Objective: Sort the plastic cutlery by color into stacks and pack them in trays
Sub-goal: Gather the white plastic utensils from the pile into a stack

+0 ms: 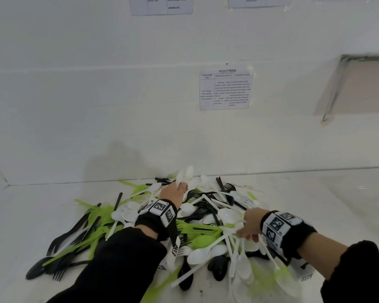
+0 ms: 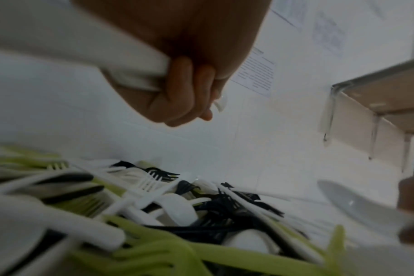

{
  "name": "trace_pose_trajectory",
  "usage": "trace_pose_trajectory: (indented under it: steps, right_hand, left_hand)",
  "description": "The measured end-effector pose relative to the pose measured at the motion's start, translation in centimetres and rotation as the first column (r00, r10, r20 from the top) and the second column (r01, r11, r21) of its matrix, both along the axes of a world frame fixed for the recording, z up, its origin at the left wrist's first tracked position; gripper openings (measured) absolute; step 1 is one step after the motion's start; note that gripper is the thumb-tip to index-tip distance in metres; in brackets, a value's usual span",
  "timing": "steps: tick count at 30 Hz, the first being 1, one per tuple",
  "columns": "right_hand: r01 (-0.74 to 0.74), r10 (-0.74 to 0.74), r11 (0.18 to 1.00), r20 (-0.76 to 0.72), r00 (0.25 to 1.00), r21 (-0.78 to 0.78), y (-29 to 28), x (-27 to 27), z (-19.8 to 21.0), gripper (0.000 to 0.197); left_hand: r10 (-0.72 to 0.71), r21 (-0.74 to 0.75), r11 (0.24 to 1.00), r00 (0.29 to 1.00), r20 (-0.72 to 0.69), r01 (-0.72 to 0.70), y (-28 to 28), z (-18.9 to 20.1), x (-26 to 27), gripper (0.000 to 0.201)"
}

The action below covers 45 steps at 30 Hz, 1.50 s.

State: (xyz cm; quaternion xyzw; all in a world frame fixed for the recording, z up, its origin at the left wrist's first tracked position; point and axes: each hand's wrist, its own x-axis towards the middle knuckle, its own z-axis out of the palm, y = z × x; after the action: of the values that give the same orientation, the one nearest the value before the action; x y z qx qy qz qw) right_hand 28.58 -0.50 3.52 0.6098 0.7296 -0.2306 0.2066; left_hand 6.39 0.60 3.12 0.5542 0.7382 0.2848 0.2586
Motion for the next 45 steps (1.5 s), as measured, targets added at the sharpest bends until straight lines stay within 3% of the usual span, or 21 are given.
trace_pose_trajectory:
  steps: [3,5,9,14,16,21,24,28,31,33,36,38,41,43,45]
  right_hand:
    - [0.032,-0.032,0.999,0.005,0.999,0.038,-1.1,-0.6,-1.2,0.04]
    - [0.03,-0.033,0.996,0.039,0.999,0.088,-1.5,-0.9,-2.0,0.042]
    - [0.066,-0.063,0.992,-0.028,0.998,0.109,-1.9,-1.0,-2.9,0.039]
    - [0.105,-0.087,0.979,-0.105,0.991,0.175,-1.9,0.0,-2.4,0.035]
    - [0.138,-0.104,0.977,-0.2,0.974,0.163,-1.7,0.7,-1.7,0.035]
    - [0.258,-0.173,0.964,-0.586,0.791,0.063,-1.0,1.3,0.2,0.031]
    - [0.233,-0.172,0.972,-0.674,0.718,0.0,-0.9,0.4,0.4,0.026]
    - [0.217,-0.229,0.967,-0.826,0.515,-0.133,-1.2,-1.4,-0.3,0.023]
    - [0.149,-0.153,0.985,-0.859,0.489,-0.09,-1.3,-2.6,-0.7,0.022]
    - [0.114,-0.106,0.992,-0.862,0.496,-0.057,-1.1,-3.1,-0.9,0.022]
    - [0.153,-0.17,0.982,-0.876,0.452,-0.111,-1.1,-3.7,-0.8,0.022]
    - [0.215,-0.184,0.973,-0.861,0.474,-0.09,-0.8,-4.1,-0.5,0.028]
    - [0.288,-0.093,0.947,-0.734,0.672,0.144,-0.5,-4.1,0.0,0.028]
    - [0.329,-0.043,0.895,-0.676,0.736,0.3,-0.5,-3.8,0.5,0.024]
    - [0.246,0.08,0.878,-0.633,0.77,0.41,-1.0,-3.5,1.4,0.024]
  left_hand:
    - [0.106,-0.116,0.99,0.951,0.292,-0.075,-0.4,0.0,1.0,0.039]
    - [0.153,-0.178,0.98,0.902,0.404,-0.087,-1.2,0.1,1.4,0.021]
    - [0.187,-0.205,0.975,0.833,0.52,-0.09,-2.8,-0.6,2.1,0.015]
    - [0.184,-0.216,0.974,0.792,0.581,-0.068,-4.5,-1.8,2.5,0.013]
    - [0.216,-0.225,0.969,0.784,0.582,-0.099,-5.0,-2.1,2.8,0.012]
    - [0.25,-0.229,0.964,0.769,0.588,-0.138,-6.1,-2.1,3.7,0.017]
    - [0.241,-0.228,0.965,0.763,0.599,-0.126,-6.4,-2.1,4.5,0.023]
    - [0.226,-0.229,0.969,0.712,0.665,-0.093,-6.7,-1.8,5.6,0.019]
    - [0.158,-0.188,0.982,0.692,0.704,-0.032,-6.7,-1.9,6.1,0.023]
    - [0.114,-0.171,0.985,0.644,0.757,0.028,-6.6,-1.9,6.1,0.026]
    - [0.056,-0.161,0.979,0.6,0.798,0.122,-6.8,-1.9,5.2,0.028]
    - [-0.015,-0.154,0.966,0.644,0.765,0.205,-7.2,-2.0,4.4,0.018]
    - [-0.024,-0.18,0.966,0.756,0.654,0.186,-7.4,-2.0,3.2,0.014]
    - [0.042,-0.205,0.972,0.77,0.637,0.116,-7.4,-1.8,2.6,0.015]
    - [0.091,-0.246,0.965,0.768,0.634,0.089,-7.4,-1.3,2.0,0.016]
